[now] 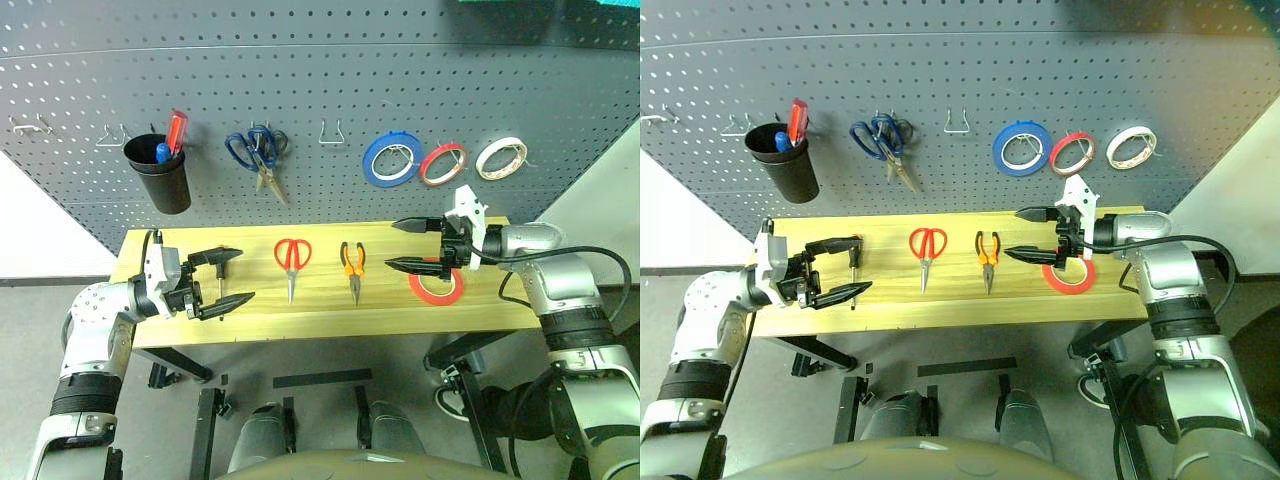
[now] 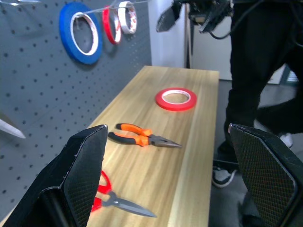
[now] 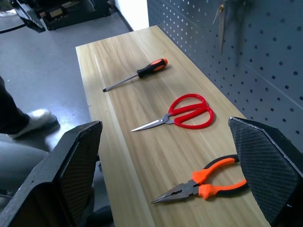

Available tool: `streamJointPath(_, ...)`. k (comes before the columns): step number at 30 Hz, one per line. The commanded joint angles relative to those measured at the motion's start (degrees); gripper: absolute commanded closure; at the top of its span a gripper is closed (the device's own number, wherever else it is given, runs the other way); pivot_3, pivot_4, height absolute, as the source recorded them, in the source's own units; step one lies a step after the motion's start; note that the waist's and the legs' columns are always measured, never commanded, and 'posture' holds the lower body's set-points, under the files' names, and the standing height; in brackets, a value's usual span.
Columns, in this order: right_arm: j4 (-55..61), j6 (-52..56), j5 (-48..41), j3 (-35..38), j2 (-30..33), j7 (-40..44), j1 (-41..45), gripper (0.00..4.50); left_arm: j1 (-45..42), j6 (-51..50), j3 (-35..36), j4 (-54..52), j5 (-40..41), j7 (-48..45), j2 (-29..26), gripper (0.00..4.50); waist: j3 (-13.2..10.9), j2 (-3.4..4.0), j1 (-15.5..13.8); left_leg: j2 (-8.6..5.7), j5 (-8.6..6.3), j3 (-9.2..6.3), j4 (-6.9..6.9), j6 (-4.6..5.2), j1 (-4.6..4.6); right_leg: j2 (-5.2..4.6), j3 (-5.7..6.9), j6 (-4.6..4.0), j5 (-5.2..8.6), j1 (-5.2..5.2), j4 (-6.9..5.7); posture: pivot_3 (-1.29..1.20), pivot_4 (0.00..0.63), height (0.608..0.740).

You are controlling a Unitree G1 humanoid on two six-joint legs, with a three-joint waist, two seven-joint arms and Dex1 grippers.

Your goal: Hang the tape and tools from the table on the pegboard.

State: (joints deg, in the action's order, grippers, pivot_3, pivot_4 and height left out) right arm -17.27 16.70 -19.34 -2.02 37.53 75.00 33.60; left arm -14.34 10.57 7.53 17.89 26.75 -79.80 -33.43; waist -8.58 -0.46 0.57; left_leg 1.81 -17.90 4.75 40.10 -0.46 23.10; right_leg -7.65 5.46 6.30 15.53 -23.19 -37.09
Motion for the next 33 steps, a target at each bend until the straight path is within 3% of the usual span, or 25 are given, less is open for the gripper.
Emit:
streamJointPath(1, 0.9, 0.3, -0.9, 1.6, 0.7, -0.4, 1.0, 0.0, -0.6, 0.0, 0.3, -1.9, 0.7, 0.2, 0.0, 0.19, 0.0, 0.0, 0.0, 0.0, 0.0, 0.0, 0.0, 0.0, 0.0, 0.0, 0.0, 0.0, 0.0, 0.0, 0.0, 0.03, 0.143, 0.732)
streamJointPath(17, 3.5, 9.6, 4.6, -1.0, 5.6, -7.3, -5.1, 0.0, -5.6, -3.1, -5.1, -2.0, -2.5, 3.7, 3.7, 0.19, 0.0, 0.01, 0.3, -0.01, -0.01, 0.02, 0.01, 0.01, 0.01, -0.01, -0.01, 0.0, 0.0, 0.0, 0.03, -0.06, 0.151, 0.732)
streamJointPath(26, -4.8, 10.6, 15.3, -6.6, 3.8, -18.4, -3.1, 0.0, -16.8, -1.2, -12.3, 6.4, -13.5, 11.4, 8.7, 0.19, -1.2, 0.0, 0.5, -0.01, -0.06, -0.11, 0.03, 0.12, -0.03, -0.02, -0.06, -0.02, 0.0, 0.03, 0.04, -0.06, 0.23, 0.732)
streamJointPath(33, -12.9, 10.3, 18.9, -9.2, 2.3, -19.0, 2.6, 0.0, -21.0, -4.1, -15.9, 8.3, -17.8, 15.1, 11.6, 0.19, -5.0, 0.05, 0.6, 0.01, -0.06, -0.1, 0.02, 0.12, 0.09, -0.02, -0.13, -0.02, -0.01, -0.2, -0.01, -0.05, 0.327, 0.732)
